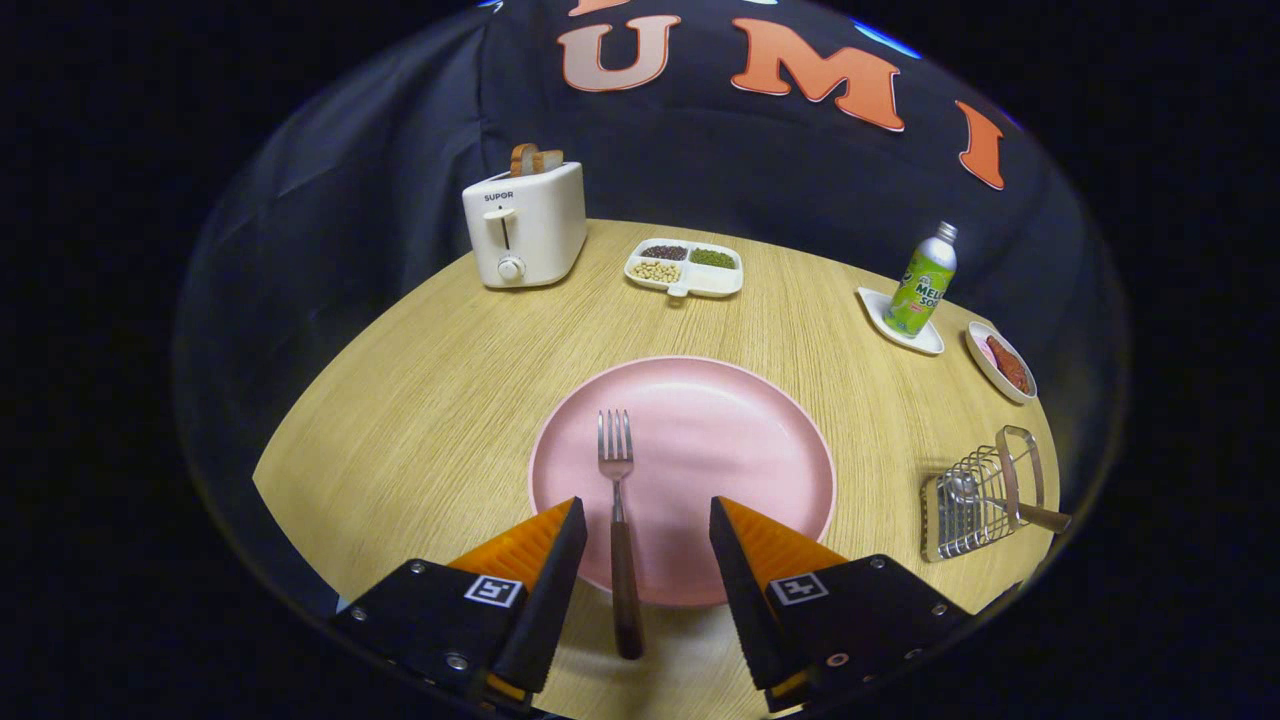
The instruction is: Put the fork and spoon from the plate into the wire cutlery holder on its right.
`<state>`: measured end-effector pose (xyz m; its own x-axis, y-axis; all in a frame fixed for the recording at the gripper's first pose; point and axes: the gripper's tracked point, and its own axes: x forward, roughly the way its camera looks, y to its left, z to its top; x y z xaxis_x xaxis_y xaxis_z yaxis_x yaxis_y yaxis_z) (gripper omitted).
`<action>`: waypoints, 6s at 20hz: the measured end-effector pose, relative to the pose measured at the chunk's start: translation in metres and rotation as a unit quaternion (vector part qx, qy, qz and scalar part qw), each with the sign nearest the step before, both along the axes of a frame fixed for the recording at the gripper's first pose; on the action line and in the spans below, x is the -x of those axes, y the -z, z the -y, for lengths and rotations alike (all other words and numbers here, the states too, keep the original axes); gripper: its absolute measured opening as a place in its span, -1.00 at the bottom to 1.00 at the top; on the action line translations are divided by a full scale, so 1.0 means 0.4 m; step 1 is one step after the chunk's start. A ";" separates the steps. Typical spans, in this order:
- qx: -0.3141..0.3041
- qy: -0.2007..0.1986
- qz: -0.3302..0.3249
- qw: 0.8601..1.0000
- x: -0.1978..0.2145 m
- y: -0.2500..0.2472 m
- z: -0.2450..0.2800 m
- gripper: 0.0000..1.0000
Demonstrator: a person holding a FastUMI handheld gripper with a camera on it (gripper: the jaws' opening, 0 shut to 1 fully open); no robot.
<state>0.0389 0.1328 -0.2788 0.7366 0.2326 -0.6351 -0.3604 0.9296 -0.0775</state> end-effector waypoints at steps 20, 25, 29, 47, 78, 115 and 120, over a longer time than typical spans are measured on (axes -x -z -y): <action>0.006 -0.006 -0.036 0.999 0.011 0.050 -0.006 -0.90; -0.007 0.007 -0.039 0.999 0.020 -0.015 0.052 -0.91; 0.005 0.010 -0.031 0.999 0.022 -0.080 0.126 -0.90; 0.053 0.103 -0.136 0.984 0.056 -0.245 0.587 -0.91; 0.053 0.112 -0.164 0.979 -0.085 -0.317 0.643 0.15; -0.118 0.196 0.228 0.946 0.163 -0.731 0.473 0.96; -0.123 0.199 0.229 0.945 0.162 -0.733 0.482 0.96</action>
